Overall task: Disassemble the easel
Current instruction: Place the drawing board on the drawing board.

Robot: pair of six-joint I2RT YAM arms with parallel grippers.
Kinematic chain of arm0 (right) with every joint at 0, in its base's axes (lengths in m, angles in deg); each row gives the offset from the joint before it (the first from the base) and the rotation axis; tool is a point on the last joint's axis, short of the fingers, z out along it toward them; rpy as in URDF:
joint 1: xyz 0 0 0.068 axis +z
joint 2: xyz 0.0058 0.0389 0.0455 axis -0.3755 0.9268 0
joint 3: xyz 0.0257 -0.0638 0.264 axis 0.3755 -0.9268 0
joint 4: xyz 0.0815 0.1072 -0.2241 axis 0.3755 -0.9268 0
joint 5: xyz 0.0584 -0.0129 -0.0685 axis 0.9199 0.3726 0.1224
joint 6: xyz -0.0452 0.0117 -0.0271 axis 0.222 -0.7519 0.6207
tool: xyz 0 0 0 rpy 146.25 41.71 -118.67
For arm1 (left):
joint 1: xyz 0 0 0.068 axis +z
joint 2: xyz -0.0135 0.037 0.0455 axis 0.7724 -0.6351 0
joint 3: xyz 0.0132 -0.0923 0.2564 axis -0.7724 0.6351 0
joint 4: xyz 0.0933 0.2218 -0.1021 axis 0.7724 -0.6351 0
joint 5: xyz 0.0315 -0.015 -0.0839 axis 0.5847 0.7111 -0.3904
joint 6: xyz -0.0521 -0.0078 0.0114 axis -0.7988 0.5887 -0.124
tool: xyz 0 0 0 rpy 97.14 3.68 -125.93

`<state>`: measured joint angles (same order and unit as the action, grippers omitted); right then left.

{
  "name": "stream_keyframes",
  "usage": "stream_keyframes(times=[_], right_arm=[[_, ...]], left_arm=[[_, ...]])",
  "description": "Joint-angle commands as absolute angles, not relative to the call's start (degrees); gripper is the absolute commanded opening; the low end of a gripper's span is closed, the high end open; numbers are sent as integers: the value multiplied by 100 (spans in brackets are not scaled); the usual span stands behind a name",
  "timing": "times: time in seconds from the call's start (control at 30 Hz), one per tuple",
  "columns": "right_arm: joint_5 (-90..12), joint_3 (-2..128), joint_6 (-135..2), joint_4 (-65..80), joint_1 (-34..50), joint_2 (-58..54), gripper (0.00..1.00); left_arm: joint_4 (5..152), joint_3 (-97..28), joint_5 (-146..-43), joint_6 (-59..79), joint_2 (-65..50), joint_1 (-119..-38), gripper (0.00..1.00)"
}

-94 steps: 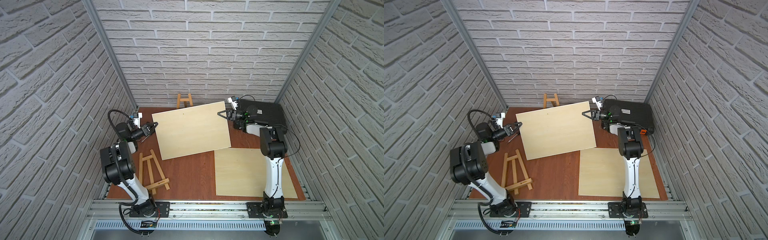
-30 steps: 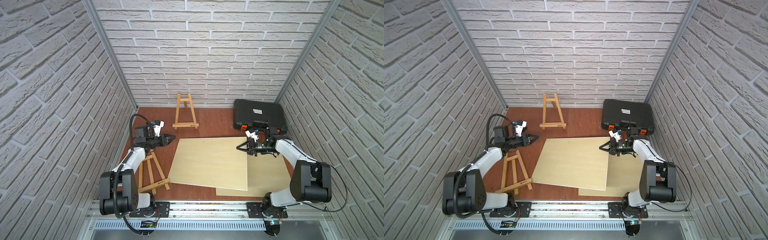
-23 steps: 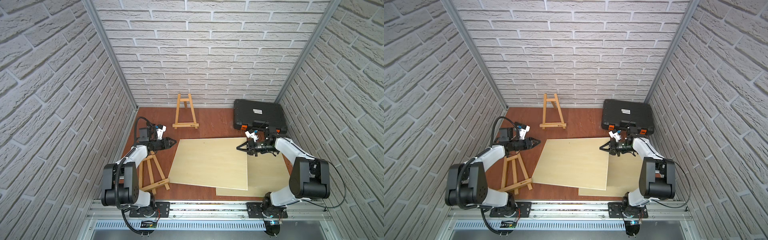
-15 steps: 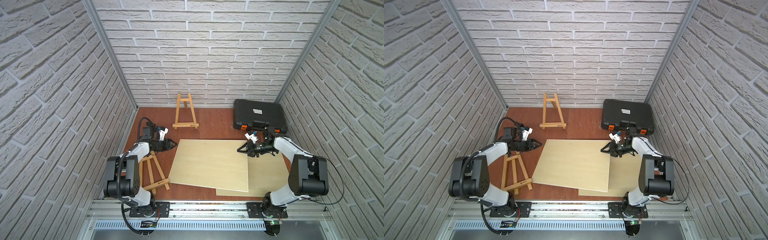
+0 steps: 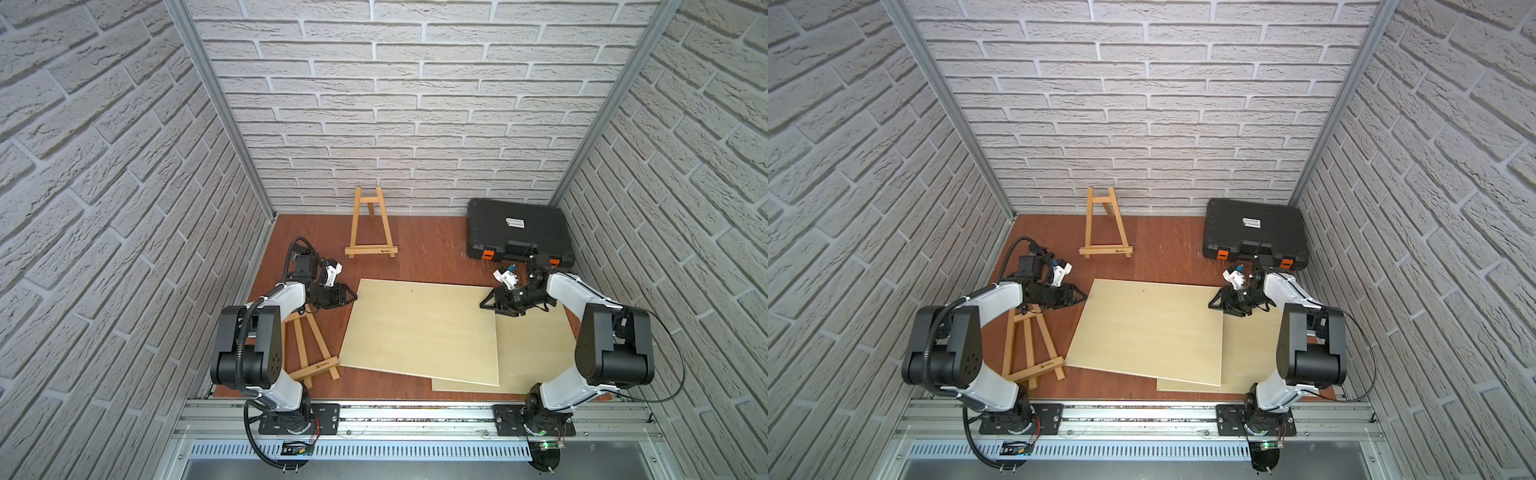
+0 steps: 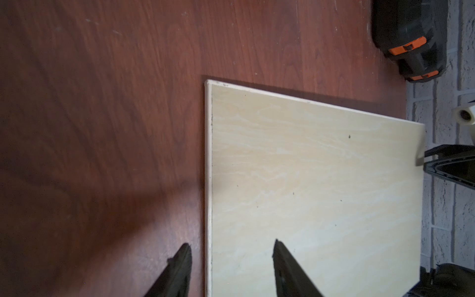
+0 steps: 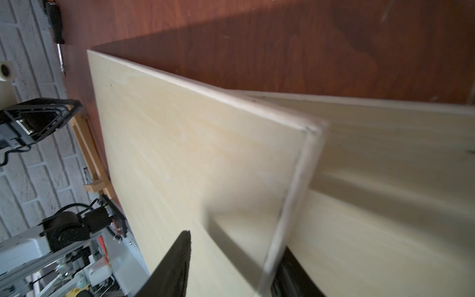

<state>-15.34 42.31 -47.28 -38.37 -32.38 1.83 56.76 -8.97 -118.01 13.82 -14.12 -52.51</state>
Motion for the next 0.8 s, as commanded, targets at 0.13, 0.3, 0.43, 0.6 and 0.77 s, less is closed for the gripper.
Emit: stream_keyframes(times=[0.13, 0.3, 0.43, 0.6, 0.77], right_arm=[[-1841, 4395, -4630, -3697, -3270, 112, 57], [-1849, 4385, -4687, -3684, -3270, -64, 61], [-1676, 4342, -4743, -3662, -3264, -355, 63], [-1454, 4359, -4821, -3678, -3079, -771, 65], [-1462, 4433, -4932, -3732, -2741, -1109, 66]], left_arm=[[5486, -1052, -11700, 1456, -1561, -5350, 52], [5383, -1095, -11680, 1473, -1636, -5441, 52], [5271, -1124, -11434, 1486, -1642, -5594, 53], [5394, -1097, -10765, 1423, -1528, -5808, 62], [5411, -1138, -10288, 1316, -1636, -6127, 66]])
